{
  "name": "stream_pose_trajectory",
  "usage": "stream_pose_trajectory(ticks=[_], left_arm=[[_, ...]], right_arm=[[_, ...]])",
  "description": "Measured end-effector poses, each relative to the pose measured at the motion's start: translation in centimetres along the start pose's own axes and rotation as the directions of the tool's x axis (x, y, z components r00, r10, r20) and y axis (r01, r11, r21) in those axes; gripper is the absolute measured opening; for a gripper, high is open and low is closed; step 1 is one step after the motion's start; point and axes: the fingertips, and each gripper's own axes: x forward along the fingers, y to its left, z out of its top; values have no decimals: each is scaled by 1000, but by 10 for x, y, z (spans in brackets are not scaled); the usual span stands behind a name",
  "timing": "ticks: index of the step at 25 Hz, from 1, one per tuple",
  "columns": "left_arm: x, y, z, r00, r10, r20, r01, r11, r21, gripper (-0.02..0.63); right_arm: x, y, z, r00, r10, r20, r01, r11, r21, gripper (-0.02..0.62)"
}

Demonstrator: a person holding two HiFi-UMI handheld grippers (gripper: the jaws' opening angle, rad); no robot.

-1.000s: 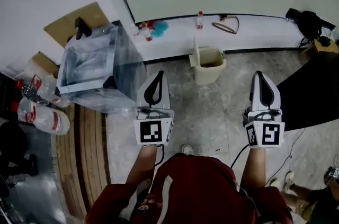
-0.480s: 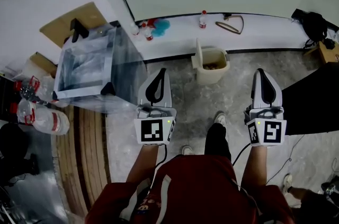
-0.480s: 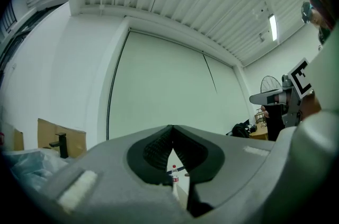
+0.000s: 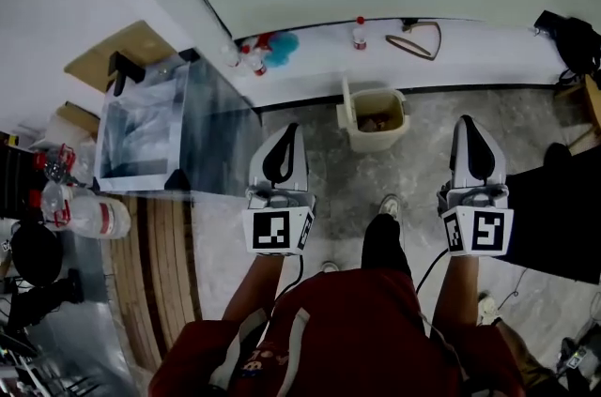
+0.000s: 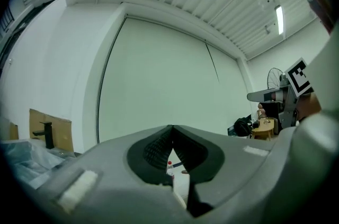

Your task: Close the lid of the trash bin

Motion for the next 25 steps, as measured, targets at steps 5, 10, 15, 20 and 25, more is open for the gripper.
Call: stream_pose_trajectory(ticks=[5, 10, 15, 20, 25], left_arm=[[61, -25, -13, 998, 39, -49, -39, 999, -6, 6], [114, -47, -27, 993, 75, -90, -76, 997, -6, 6], [153, -66, -35, 987, 108, -115, -109, 994, 2, 6], [174, -75, -48, 982, 130, -138, -130, 991, 8, 6], [183, -70, -74, 970, 151, -189, -152, 988, 7, 6]], right_arm=[[46, -54, -31, 999, 35, -34, -34, 999, 37, 0], [80, -103, -57, 996, 68, -59, -63, 995, 79, 0], [104, -140, -77, 992, 99, -76, -91, 990, 106, 0], [119, -161, -97, 990, 106, -95, -93, 987, 130, 0], [136, -159, -115, 982, 139, -124, -121, 982, 146, 0]])
